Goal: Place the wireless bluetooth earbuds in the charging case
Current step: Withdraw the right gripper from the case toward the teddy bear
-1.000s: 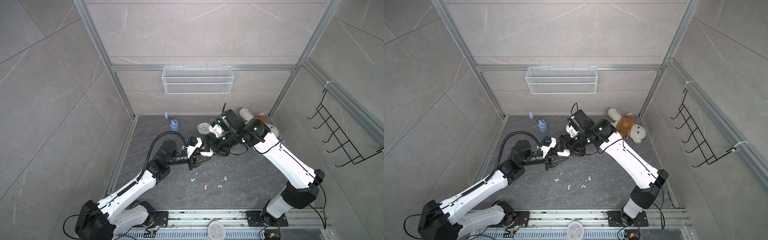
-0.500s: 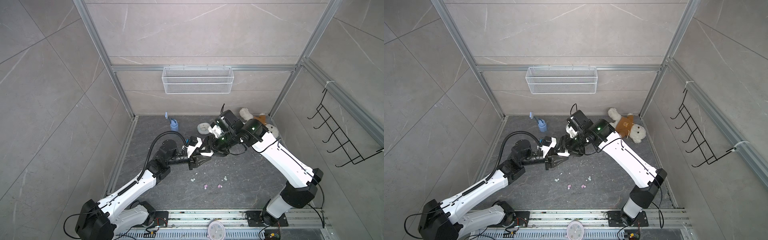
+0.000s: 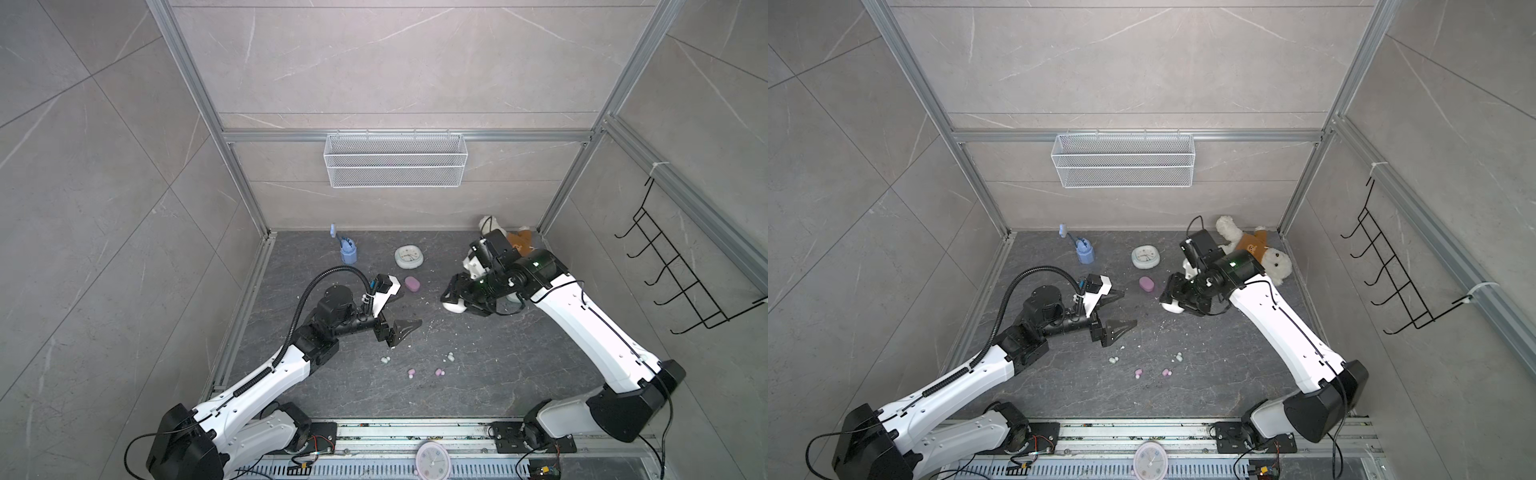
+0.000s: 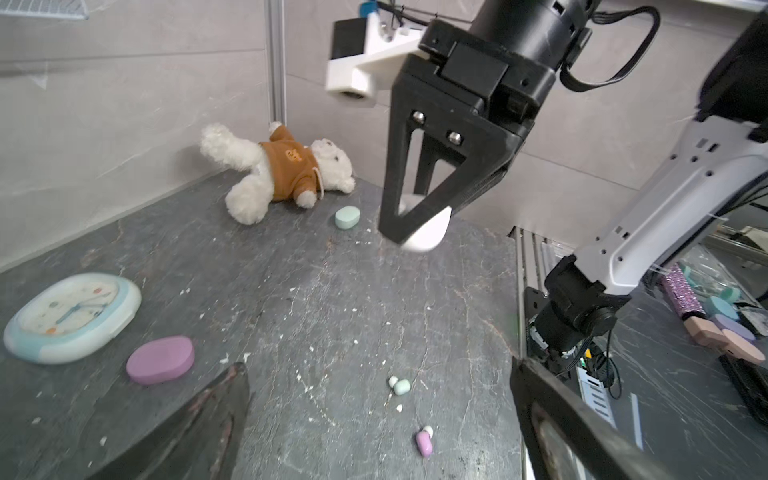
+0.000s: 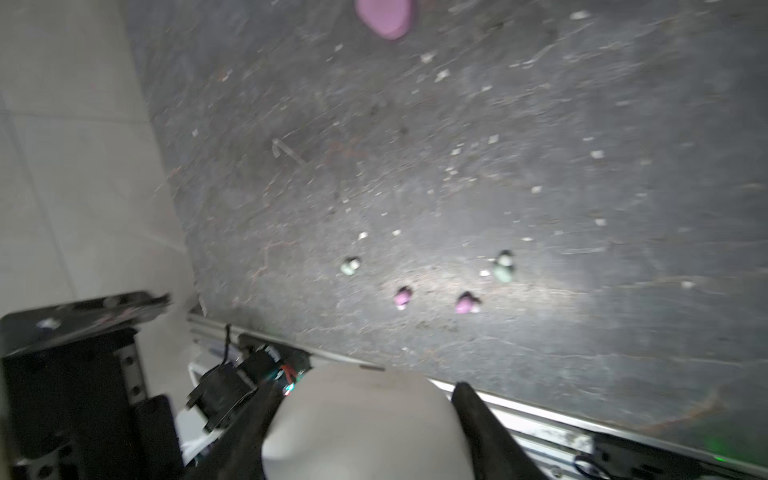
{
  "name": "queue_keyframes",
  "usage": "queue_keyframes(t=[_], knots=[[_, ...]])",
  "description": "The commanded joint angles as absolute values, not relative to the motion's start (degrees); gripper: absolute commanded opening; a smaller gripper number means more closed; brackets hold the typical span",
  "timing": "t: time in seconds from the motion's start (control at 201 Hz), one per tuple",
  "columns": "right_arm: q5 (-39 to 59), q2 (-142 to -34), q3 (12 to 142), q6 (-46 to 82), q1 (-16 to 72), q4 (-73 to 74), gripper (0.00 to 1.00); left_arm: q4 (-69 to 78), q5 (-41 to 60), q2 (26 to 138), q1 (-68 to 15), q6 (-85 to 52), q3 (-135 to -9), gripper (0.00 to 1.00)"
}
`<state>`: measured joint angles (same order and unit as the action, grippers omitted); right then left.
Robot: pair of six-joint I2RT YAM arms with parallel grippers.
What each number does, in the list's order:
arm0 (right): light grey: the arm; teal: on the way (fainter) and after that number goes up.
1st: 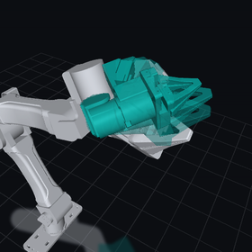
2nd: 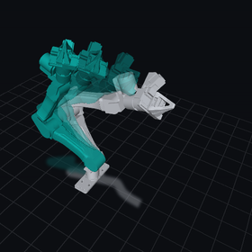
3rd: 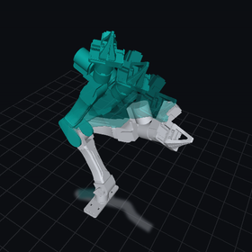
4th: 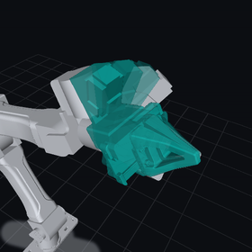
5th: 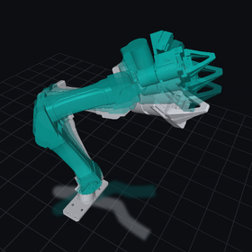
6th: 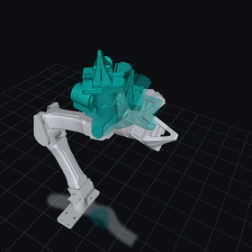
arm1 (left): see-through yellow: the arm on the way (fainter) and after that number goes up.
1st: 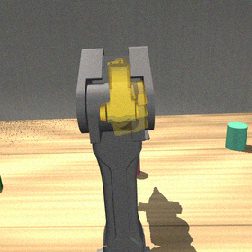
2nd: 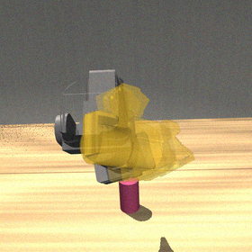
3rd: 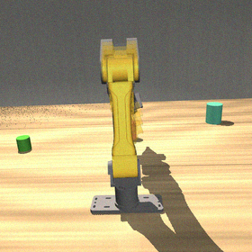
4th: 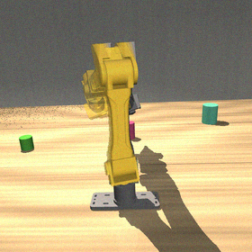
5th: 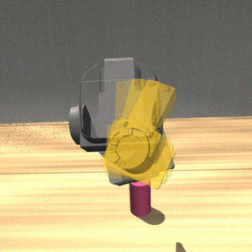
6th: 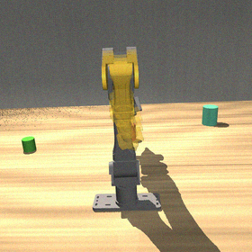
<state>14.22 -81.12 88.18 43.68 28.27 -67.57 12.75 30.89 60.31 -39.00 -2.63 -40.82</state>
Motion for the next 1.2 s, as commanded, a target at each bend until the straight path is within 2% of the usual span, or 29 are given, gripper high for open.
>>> queue_keyframes(t=[0.0, 0.204, 0.463, 0.871, 0.956, 1.05, 1.195], knots=[[6.7, -77.9, 78.4, 39.2, 20.2, -66.5, 0.61, 11.8, 26.1, 59.4, -39.1, -4.6, -40.1, 1.00], [-4.4, -76.1, 62.7, 36.8, 7.0, -59.8, 0.62, 10.4, 23.1, 59.5, -39.0, -5.2, -39.7, 1.00], [-2.6, -77.6, 49.2, 40.1, -4.3, -48.0, 0.62, 10.2, 22.2, 59.1, -39.0, -4.7, -39.9, 1.00], [-3.3, -82.6, 42.8, 43.0, -5.5, -42.5, 0.67, 10.5, 19.6, 57.4, -39.0, -4.0, -38.6, 1.00], [-3.5, -82.8, 42.2, 43.4, -5.5, -42.6, 0.74, 10.5, 19.5, 57.3, -39.0, -3.9, -38.7, 1.00], [-3.0, -82.8, 42.4, 43.3, -5.5, -43.2, 0.87, 10.5, 19.4, 57.3, -39.0, -3.8, -38.7, 1.00], [-0.5, -79.1, 46.1, 40.5, -5.5, -46.4, 0.90, 10.2, 19.2, 57.0, -38.9, -3.7, -39.0, 1.00]])
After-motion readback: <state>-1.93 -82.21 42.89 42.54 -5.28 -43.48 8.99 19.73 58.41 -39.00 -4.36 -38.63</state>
